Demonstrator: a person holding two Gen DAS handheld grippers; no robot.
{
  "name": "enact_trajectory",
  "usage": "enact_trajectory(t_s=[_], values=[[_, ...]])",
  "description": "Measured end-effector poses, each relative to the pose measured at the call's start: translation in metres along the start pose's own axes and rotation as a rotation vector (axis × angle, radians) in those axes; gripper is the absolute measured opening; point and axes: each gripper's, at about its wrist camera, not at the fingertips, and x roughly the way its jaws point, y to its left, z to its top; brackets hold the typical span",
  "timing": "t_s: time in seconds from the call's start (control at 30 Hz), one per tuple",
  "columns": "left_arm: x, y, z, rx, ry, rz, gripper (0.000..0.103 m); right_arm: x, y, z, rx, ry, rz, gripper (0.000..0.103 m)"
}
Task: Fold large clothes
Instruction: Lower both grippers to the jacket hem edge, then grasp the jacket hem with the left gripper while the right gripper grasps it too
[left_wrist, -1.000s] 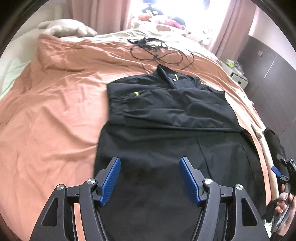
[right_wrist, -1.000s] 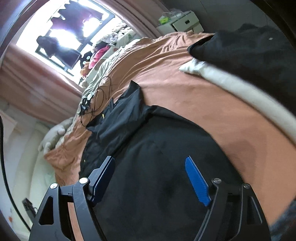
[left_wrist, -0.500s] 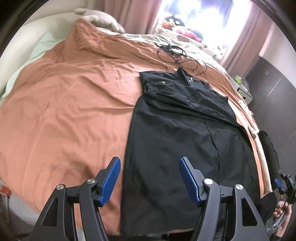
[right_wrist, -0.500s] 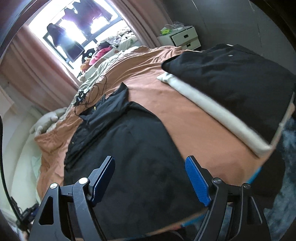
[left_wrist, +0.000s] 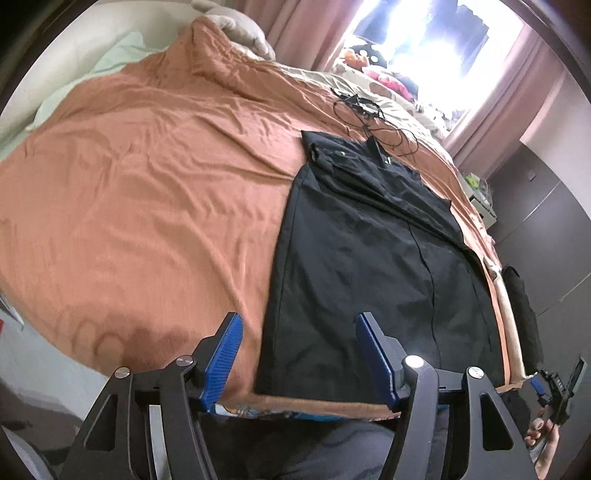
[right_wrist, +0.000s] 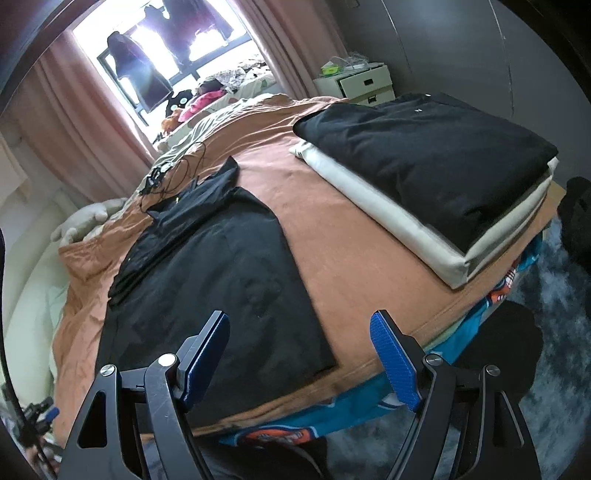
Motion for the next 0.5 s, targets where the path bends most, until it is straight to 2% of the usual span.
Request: enact_trajectory(t_s=[0.13,0.27,0.5], values=[[0.014,0.010,-0.020,-0.032,0.021,-0.025,0.058,0.009,-0.012,-0.009,-0.009,0.002,0.003,0.079],[0.044,0.023,-0.037,-0.077,0.090,-0.035,0.043,0.030,-0.022,-0.018,0.009,0.037,0.018,0.079],[0.082,0.030,-0.051,-0.095,0.159,-0.019,0.041,0.059,-0.037,-0.022,0.073,0.070,0.053,0.078]])
